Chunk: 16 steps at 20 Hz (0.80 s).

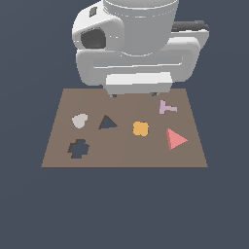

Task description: Insert a designated object into the corresponding slot on a board.

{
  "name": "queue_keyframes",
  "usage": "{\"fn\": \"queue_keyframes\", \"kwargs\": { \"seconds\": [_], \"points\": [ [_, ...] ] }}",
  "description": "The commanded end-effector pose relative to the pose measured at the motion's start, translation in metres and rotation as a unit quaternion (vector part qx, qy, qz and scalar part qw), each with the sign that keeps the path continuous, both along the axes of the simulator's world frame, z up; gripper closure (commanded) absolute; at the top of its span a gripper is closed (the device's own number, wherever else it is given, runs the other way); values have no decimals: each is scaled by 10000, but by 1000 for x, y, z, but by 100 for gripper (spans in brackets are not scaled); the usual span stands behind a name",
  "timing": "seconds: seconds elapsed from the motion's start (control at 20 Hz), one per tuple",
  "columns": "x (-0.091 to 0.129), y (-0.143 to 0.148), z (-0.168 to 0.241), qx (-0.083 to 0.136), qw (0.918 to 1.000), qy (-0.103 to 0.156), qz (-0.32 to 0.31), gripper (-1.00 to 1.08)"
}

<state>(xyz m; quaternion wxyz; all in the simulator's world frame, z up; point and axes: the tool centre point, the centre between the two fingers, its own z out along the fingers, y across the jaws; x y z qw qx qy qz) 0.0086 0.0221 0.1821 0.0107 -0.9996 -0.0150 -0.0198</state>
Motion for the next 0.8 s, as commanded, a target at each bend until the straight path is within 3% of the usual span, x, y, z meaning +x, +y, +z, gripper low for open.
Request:
{"fn": "queue_keyframes", "kwargs": {
  "seconds": [0.0, 0.35, 0.75],
  "points": [
    [0, 0, 0, 0, 10000, 0, 0, -92],
    [4, 13, -11, -8, 10000, 16, -12, -92],
    [20, 54, -48, -38, 10000, 70, -53, -92]
  ]
}}
